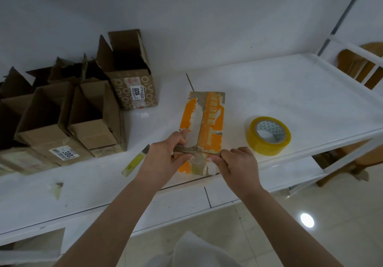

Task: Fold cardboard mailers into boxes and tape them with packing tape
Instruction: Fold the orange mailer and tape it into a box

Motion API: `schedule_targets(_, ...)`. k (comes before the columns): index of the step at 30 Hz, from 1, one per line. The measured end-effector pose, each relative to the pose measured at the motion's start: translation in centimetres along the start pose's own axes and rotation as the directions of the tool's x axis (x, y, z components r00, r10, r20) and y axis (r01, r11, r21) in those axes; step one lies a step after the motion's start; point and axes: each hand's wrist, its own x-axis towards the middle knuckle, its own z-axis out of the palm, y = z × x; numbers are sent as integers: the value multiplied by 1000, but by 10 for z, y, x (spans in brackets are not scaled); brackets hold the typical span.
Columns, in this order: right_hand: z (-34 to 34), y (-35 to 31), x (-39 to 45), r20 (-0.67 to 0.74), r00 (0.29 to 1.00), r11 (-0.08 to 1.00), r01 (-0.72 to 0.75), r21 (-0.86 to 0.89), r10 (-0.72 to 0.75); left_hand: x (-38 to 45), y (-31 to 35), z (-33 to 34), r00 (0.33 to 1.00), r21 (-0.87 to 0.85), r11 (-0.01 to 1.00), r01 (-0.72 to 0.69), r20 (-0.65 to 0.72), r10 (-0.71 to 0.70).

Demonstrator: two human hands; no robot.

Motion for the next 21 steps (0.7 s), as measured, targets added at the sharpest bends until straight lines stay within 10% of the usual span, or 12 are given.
schedule_targets(12,-11,2,5,-28,996,991,82,-107,-85,1,-10,-6,996,-179,983,32,90,-17)
schedule_targets(21,-9,-6,10,-2,1000,993,10,120,-10,3,-22,-6,997,-347,937,39,75,-14)
